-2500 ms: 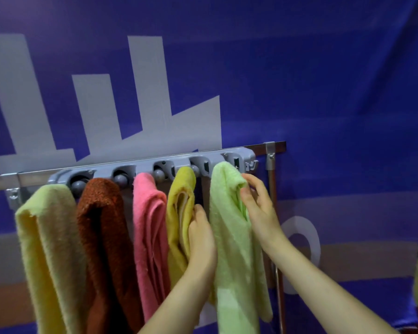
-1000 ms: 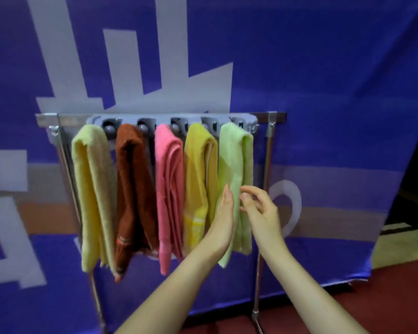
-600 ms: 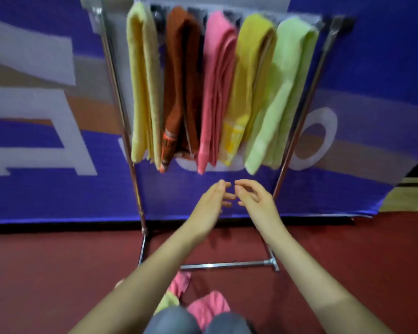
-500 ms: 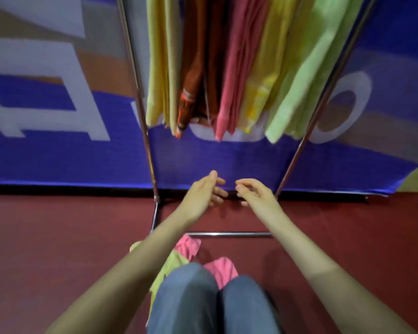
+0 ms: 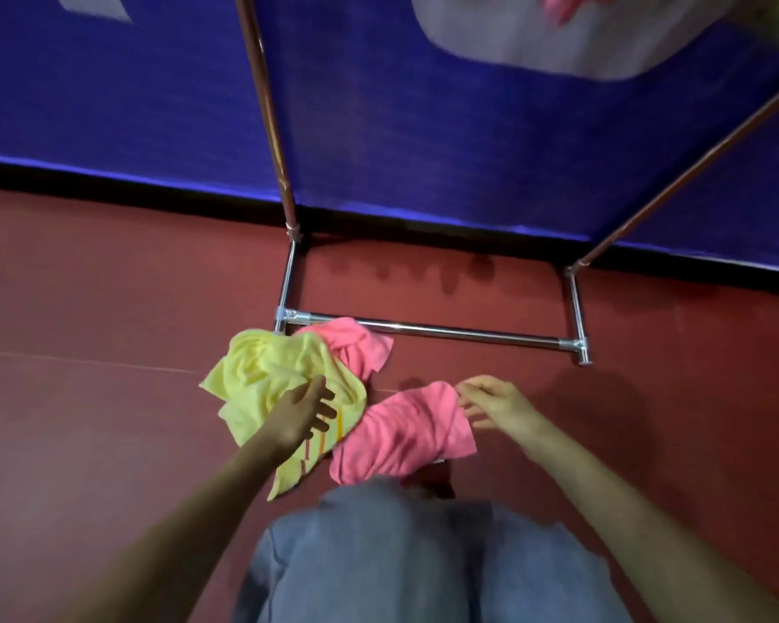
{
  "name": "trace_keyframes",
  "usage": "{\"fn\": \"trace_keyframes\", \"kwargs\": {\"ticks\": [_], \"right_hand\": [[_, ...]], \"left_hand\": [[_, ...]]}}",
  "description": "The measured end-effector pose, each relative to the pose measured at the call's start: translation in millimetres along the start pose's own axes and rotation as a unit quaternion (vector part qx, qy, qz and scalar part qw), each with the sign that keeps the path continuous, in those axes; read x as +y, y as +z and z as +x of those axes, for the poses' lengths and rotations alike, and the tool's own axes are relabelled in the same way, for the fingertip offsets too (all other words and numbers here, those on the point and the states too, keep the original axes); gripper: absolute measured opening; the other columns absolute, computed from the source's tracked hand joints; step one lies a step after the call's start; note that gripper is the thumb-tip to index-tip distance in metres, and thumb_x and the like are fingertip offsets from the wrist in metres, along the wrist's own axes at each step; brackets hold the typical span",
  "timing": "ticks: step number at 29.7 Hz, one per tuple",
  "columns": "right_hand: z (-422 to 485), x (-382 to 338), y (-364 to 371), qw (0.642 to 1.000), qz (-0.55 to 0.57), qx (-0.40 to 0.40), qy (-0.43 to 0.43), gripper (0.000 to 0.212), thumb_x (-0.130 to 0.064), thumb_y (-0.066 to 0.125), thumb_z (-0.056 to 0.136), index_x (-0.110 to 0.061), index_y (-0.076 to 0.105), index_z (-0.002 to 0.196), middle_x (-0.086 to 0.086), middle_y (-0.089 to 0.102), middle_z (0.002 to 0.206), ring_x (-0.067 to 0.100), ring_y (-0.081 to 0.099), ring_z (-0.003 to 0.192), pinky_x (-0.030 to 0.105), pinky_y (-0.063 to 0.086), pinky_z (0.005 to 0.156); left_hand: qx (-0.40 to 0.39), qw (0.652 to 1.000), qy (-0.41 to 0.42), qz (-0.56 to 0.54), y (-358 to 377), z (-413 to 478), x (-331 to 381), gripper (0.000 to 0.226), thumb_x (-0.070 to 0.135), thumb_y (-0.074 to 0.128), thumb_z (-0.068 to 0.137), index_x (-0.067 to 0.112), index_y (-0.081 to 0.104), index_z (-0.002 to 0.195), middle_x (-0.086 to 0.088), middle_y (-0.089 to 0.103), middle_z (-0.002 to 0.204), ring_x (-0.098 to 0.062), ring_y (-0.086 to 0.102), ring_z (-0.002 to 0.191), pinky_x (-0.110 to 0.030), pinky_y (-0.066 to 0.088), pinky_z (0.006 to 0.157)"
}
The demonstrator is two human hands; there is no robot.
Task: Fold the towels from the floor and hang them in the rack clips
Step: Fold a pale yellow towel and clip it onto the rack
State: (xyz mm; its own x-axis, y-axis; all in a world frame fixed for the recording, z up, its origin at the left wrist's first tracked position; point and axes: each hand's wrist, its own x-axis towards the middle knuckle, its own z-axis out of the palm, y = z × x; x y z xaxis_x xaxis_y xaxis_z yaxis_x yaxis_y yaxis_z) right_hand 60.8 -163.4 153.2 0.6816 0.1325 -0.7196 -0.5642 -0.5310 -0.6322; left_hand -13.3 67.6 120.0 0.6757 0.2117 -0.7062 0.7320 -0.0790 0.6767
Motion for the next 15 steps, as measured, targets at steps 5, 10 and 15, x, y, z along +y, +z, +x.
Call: {"fn": "trace_keyframes", "kwargs": {"ticks": [5, 10, 15], "right_hand": [[65, 43, 34, 0.996, -0.013, -0.044, 0.075, 0.017, -0.011, 0.044, 0.093, -0.006, 0.054, 0.105, 0.002, 0.053, 0.074, 0.008, 0.047, 0.061, 0.008, 0.039, 0.044], [102, 65, 51, 0.994, 0.006, -0.054, 0.091, 0.012, -0.012, 0.046, 0.092, -0.008, 0.054, 0.1, 0.0, 0.053, 0.07, 0.0, 0.054, 0.047, 0.009, 0.041, 0.046], [125, 80, 70, 0.992, 0.047, -0.06, 0.1, 0.009, -0.01, 0.045, 0.092, -0.008, 0.053, 0.093, 0.003, 0.054, 0.07, -0.005, 0.052, 0.038, 0.008, 0.042, 0.043]], "left_hand": [[0.031, 0.996, -0.06, 0.061, 10, 67, -58, 0.033, 0.03, 0.033, 0.097, 0.004, 0.054, 0.101, -0.017, 0.058, 0.101, -0.026, 0.051, 0.086, -0.033, 0.041, 0.074], [0.091, 0.984, -0.111, 0.106, 8, 102, -103, 0.045, 0.025, 0.041, 0.095, -0.003, 0.04, 0.129, -0.025, 0.044, 0.136, -0.035, 0.041, 0.127, -0.037, 0.033, 0.101], [0.11, 0.979, -0.136, 0.107, 14, 131, -136, 0.053, 0.03, 0.049, 0.09, 0.0, 0.035, 0.132, -0.024, 0.043, 0.136, -0.037, 0.042, 0.125, -0.043, 0.034, 0.102]]}}
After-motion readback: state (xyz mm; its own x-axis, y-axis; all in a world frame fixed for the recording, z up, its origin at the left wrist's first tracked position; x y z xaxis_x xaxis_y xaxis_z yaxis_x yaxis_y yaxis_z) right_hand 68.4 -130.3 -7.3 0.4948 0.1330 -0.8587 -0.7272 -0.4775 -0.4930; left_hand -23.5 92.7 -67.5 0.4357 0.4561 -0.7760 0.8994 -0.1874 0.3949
